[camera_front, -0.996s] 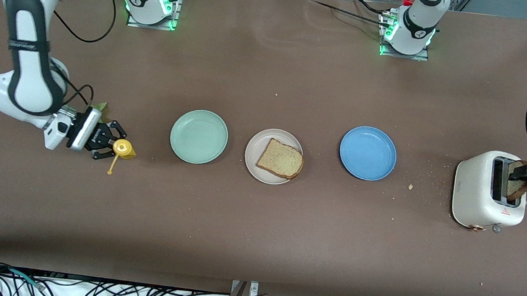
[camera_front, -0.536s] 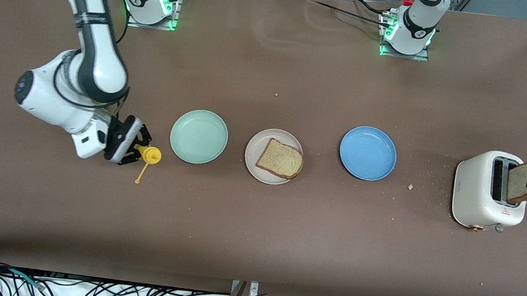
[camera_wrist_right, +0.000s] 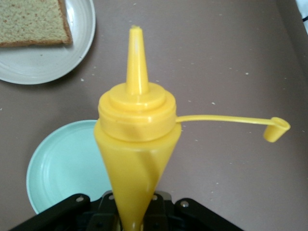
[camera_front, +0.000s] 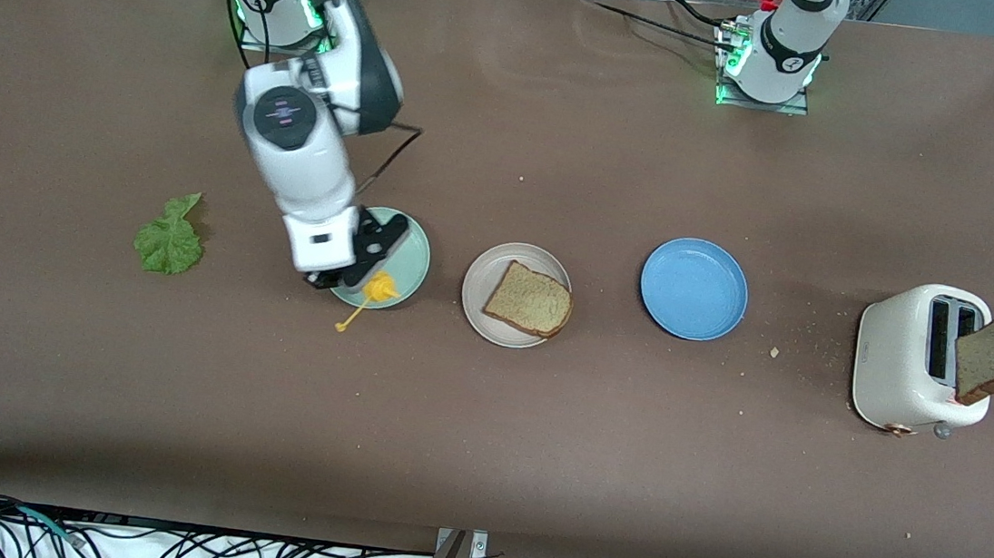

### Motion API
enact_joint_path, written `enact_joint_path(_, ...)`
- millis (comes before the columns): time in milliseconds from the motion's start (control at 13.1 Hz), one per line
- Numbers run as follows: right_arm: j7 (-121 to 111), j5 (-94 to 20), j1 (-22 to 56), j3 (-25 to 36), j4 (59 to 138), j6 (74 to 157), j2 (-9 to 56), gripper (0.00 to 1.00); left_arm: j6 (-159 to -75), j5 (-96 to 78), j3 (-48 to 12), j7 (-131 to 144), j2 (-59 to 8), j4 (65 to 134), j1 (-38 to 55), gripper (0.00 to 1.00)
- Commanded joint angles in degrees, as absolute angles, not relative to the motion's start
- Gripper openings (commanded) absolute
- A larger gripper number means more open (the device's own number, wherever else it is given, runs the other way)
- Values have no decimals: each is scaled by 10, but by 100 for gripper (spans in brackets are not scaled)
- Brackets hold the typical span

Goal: Make sandwich in beige plate with both arms
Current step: 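Carry the mustard over the beige plate while the left gripper lifts the bread, then squeeze the mustard onto the bread on the beige plate with the right gripper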

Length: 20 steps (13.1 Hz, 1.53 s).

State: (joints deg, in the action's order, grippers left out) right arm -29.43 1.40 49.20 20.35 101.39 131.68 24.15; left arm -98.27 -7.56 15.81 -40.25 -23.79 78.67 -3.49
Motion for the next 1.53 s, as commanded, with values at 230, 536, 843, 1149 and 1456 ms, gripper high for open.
enact_joint_path(230, -161, 161, 582, 213, 811, 1111, 385, 0, -921, -172, 109, -384, -249, 771, -34, 0)
enact_joint_path(536, -74, 235, 632, 213, 749, 1052, 467, 0, -911, -184, 61, -351, -278, 770, -34, 0)
enact_joint_path(843, -25, 288, 663, 213, 749, 1037, 508, 0, -910, -238, 48, -358, -319, 770, -34, 0)
enact_joint_path(1149, -40, 291, 663, 216, 749, 1020, 501, 0, -911, -251, 44, -351, -322, 766, -22, 0)
enact_joint_path(1456, -155, 207, 629, 247, 756, 1013, 434, 0, -910, -251, 41, -351, -314, 761, -25, 0)
